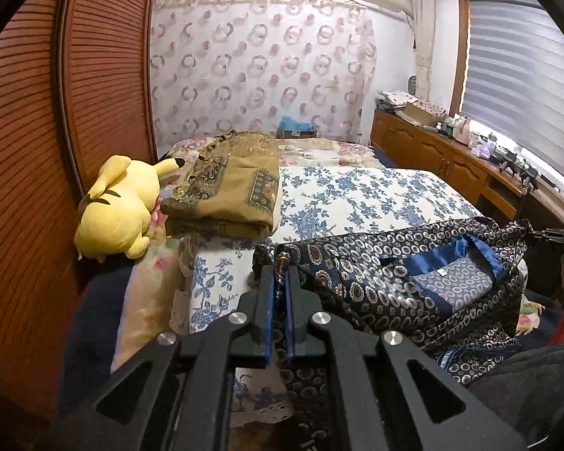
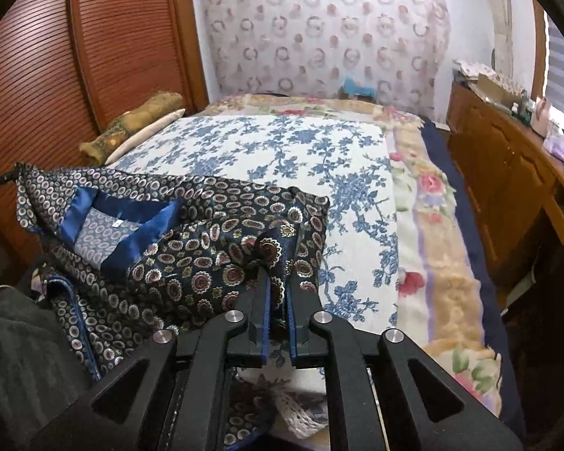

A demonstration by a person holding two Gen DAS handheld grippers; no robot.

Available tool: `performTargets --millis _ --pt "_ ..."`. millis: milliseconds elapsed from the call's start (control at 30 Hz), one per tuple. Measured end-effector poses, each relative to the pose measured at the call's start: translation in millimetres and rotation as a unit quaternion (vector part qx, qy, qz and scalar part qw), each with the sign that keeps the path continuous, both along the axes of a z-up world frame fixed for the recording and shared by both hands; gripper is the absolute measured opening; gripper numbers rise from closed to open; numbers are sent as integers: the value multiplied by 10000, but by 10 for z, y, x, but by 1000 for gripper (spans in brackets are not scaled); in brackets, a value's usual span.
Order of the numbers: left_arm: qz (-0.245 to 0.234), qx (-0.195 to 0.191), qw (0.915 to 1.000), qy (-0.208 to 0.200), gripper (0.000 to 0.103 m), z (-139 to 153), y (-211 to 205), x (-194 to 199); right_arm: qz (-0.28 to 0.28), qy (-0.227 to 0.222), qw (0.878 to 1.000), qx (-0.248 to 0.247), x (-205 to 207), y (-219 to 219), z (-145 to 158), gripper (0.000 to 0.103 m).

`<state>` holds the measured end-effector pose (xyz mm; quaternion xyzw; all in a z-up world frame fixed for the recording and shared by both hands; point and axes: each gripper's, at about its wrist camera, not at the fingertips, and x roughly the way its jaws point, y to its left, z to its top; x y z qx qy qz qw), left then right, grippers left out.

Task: Fold small clothes
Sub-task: 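Grasp the robe hem with both grippers and lift it toward the collar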

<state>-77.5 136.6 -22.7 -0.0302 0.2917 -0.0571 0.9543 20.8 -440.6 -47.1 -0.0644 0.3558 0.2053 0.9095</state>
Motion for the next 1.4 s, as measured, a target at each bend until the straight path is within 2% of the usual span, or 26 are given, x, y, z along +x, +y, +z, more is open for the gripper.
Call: performTargets --millis 100,233,333,433,633,800,967,1133,1400 --pt "-19 -23 10000 -55 6 48 -25 -31 -57 -113 9999 -21 -3 8 79 22" --pt "-23 -65 9998 -179 10 130 -31 -65 -79 -253 9996 13 4 24 194 30" --pt "-62 -101 9998 -130 22 120 -36 12 -62 -353 9994 36 41 66 240 35" --pt "-66 -134 9999 28 28 37 -48 157 -49 -397 9992 22 131 134 235 43" --pt "-214 -284 9989 313 58 -208 -73 552 89 -258 9996 29 422 307 121 50" --pt "-280 -176 9973 652 58 -418 -116 925 124 -124 9998 2 680 394 15 55" --pt "-193 -133 9954 926 58 -540 -81 1252 29 132 9997 -204 987 407 -112 55" --pt "-59 -113 9947 1023 58 -590 -27 1441 -67 421 9988 -255 1220 376 -238 56" --pt "-97 17 9897 1427 58 -835 -76 1650 -128 855 9961 -181 1439 344 -459 56"
